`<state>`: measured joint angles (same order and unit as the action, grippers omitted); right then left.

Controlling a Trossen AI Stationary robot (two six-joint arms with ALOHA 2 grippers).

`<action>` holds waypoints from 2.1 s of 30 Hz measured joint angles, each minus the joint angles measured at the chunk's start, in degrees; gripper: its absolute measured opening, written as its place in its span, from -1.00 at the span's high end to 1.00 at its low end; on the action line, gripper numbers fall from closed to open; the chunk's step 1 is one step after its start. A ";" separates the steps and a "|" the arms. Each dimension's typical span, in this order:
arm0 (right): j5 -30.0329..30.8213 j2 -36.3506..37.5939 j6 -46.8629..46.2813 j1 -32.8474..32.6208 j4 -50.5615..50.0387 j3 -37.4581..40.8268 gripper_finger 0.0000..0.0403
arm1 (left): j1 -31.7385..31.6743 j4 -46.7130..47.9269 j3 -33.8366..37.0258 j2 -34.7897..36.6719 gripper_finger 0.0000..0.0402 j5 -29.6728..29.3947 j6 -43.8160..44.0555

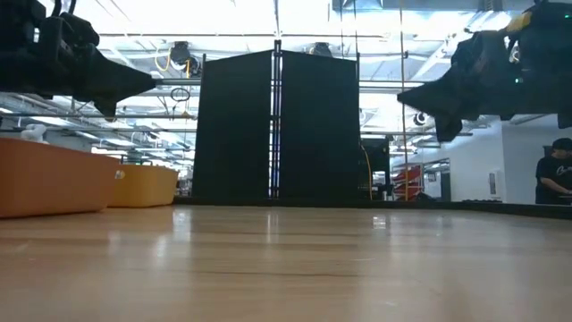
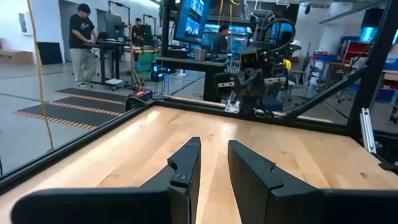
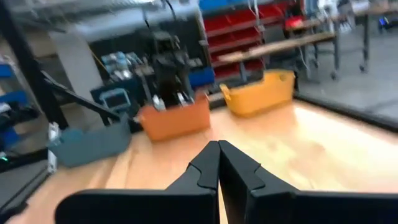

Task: Sort blocks
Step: Return to Home Position

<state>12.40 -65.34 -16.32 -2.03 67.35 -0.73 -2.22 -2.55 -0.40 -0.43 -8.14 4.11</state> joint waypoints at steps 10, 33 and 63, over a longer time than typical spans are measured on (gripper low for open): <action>-5.28 19.46 1.30 3.81 -27.71 0.00 1.00 | 0.00 -0.12 0.04 -0.02 0.62 -3.34 -1.73; -22.77 47.04 7.18 12.90 -64.88 -0.11 1.00 | -0.01 -0.04 0.09 -0.02 0.62 -2.43 -1.53; -22.71 47.01 6.51 12.88 -64.92 -0.11 1.00 | 0.00 -0.01 0.11 -0.02 0.62 -2.40 -1.52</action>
<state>-10.31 -18.33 -9.81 10.85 2.44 -0.84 -2.22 -2.56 -0.30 -0.45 -10.55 2.59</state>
